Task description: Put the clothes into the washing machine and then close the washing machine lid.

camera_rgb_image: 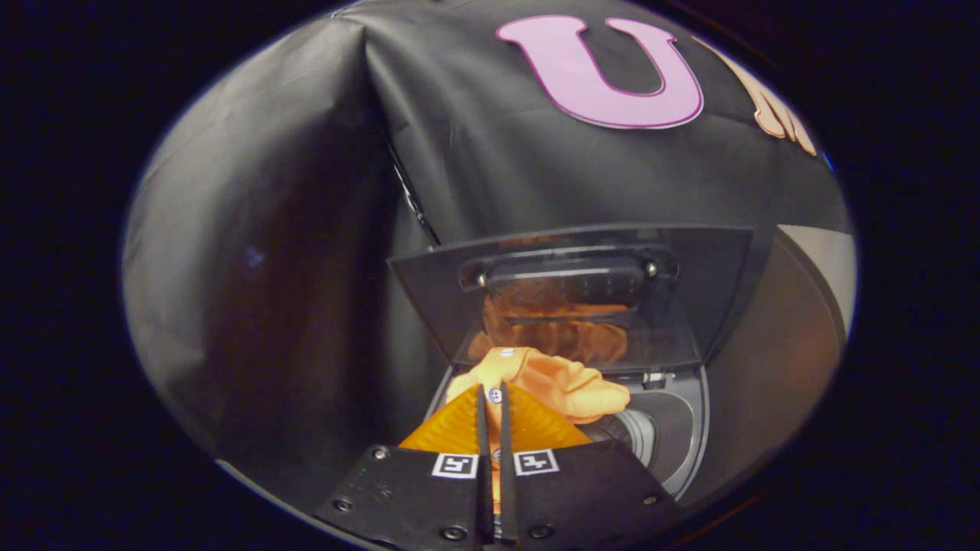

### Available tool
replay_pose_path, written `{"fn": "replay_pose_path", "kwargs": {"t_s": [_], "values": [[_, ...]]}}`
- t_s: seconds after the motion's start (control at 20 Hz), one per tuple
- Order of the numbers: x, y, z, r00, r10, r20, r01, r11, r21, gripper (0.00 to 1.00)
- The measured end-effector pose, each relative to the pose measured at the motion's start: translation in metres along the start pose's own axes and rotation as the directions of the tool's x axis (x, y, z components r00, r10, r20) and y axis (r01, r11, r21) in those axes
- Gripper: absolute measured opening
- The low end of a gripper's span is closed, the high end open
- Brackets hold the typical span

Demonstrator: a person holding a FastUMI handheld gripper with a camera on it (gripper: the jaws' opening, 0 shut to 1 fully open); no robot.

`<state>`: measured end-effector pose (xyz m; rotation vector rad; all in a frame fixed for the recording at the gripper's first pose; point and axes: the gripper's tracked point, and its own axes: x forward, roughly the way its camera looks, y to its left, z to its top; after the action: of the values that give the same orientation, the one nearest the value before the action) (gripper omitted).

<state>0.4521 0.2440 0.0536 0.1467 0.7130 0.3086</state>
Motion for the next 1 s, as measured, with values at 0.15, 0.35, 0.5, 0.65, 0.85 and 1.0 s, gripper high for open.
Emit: {"fn": "replay_pose_path", "kwargs": {"t_s": [0.15,0.35,0.5,0.65,0.85,1.0], "values": [[0.001,0.0,0.0,1.0,-0.01,0.02,0.01,1.0,-0.008,0.09],[-0.005,-0.011,0.028,0.99,-0.032,0.137,0.033,0.999,-0.006,0.67],[-0.018,-0.014,0.039,0.984,-0.042,0.175,0.049,0.998,-0.033,0.97],[-0.022,-0.017,0.047,0.973,-0.063,0.22,0.074,0.996,-0.046,0.97],[-0.026,-0.02,0.062,0.962,-0.075,0.264,0.092,0.994,-0.052,0.97],[-0.028,-0.022,0.078,0.946,-0.083,0.314,0.106,0.993,-0.057,0.97]]}}
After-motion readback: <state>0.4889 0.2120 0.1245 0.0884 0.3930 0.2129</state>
